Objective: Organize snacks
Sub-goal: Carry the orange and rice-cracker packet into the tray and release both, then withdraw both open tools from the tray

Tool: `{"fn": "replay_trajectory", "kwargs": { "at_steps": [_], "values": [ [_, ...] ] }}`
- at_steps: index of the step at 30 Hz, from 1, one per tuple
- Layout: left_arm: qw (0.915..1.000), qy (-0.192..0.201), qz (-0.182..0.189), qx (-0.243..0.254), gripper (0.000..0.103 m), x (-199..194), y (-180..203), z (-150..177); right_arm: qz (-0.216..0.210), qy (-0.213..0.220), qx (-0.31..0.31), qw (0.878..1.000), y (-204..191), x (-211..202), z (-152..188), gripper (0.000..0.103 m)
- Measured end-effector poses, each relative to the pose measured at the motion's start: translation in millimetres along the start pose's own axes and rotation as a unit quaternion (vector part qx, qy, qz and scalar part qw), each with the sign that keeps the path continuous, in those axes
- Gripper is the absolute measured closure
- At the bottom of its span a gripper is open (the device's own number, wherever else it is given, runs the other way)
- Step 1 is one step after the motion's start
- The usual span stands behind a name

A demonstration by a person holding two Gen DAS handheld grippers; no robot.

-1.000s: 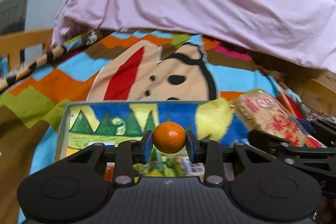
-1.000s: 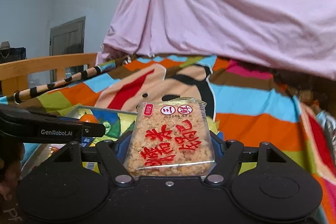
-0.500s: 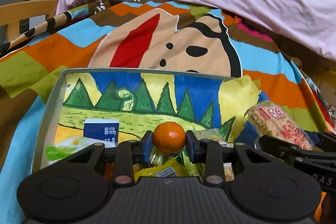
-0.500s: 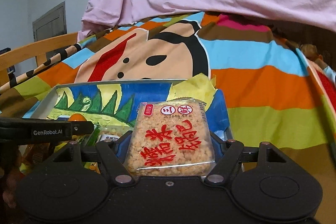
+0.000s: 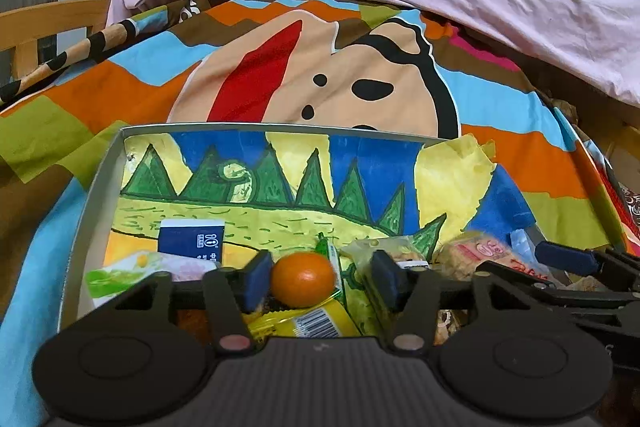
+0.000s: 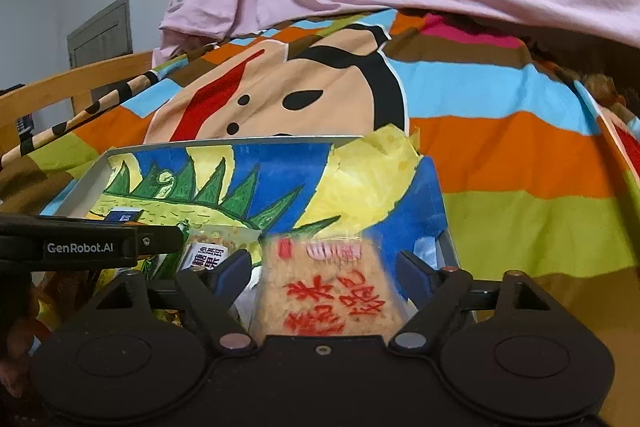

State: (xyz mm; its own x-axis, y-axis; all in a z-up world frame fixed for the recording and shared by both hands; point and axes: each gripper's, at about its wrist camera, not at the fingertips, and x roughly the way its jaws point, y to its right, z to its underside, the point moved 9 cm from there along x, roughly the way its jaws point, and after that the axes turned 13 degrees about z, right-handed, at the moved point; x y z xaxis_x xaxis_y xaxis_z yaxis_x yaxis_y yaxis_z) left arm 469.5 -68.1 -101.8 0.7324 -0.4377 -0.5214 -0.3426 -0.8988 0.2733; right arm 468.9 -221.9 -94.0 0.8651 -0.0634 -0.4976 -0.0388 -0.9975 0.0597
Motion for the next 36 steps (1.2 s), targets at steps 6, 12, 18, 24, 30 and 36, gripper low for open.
{"fn": "replay_trajectory", "kwargs": {
  "at_steps": [6, 12, 18, 24, 30, 36],
  "values": [
    [0.9999, 0.01, -0.007, 0.005, 0.03, -10.0, 0.1, -1.3, 0.0, 0.009, -0.005, 1.0, 0.3, -9.4, -5.8, 0.015],
    [0.9991, 0.04, -0.01, 0.003, 0.02, -30.7, 4.6, -12.4, 0.003, 0.035, -0.007, 0.999, 2.8, -27.9, -21.1, 0.011],
    [0.9969, 0.075, -0.021, 0.002, 0.012, -63.5, 9.6, -24.2, 0.003, 0.068, -0.005, 0.998, 5.2, -56.0, -42.5, 0.008],
    [0.9937, 0.104, -0.04, 0.007, 0.003, -104.0, 14.0, -23.8, -0.005, 0.096, -0.001, 0.995, 3.0, -91.3, -54.6, 0.002],
    [0.9918, 0.118, -0.047, 0.008, 0.001, -144.4, 20.4, -12.5, -0.014, 0.108, 0.004, 0.994, -3.6, -129.9, -50.0, 0.002],
    [0.9885, 0.142, -0.051, 0.014, 0.0, -188.7, 34.1, 6.2, -0.019, 0.118, 0.02, 0.993, -2.3, -173.3, -37.7, 0.001]
  ]
}}
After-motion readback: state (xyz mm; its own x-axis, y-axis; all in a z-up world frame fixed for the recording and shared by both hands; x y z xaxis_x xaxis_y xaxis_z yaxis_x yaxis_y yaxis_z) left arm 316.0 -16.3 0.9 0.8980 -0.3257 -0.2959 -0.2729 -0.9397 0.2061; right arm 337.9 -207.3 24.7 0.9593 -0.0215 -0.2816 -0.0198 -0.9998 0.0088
